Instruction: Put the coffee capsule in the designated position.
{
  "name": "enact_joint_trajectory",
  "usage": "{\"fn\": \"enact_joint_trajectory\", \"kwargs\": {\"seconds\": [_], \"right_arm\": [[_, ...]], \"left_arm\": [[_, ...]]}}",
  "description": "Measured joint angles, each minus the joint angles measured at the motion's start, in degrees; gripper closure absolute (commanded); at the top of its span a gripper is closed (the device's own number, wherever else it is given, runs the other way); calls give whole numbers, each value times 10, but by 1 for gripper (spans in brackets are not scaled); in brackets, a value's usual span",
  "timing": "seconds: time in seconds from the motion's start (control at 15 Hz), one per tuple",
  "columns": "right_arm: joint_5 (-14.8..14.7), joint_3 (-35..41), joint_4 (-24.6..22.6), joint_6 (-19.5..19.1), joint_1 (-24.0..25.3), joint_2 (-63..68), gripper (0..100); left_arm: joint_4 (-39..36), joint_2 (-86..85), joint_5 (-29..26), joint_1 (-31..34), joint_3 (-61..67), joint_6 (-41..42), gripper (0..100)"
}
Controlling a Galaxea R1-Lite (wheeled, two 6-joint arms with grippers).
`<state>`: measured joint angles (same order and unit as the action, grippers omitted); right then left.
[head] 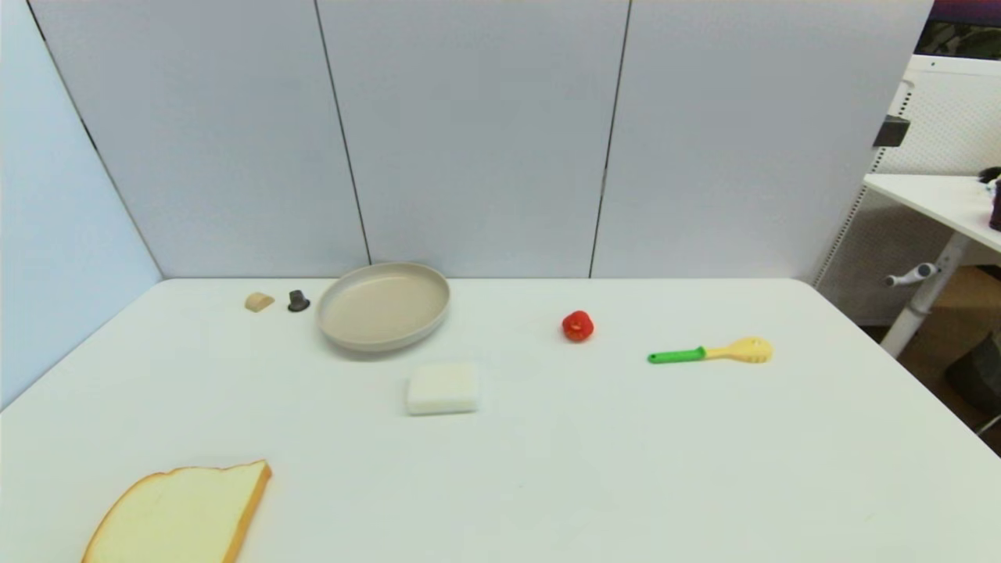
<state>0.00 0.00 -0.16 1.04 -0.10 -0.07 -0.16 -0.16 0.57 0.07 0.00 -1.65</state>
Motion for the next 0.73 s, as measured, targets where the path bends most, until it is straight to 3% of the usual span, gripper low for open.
{"fn": "enact_joint_trajectory", "kwargs": {"seconds": [0.73], "right_arm": [[-1,0,0,1,0,0,0]], "left_arm": [[0,0,0,0,0,0,0]]}}
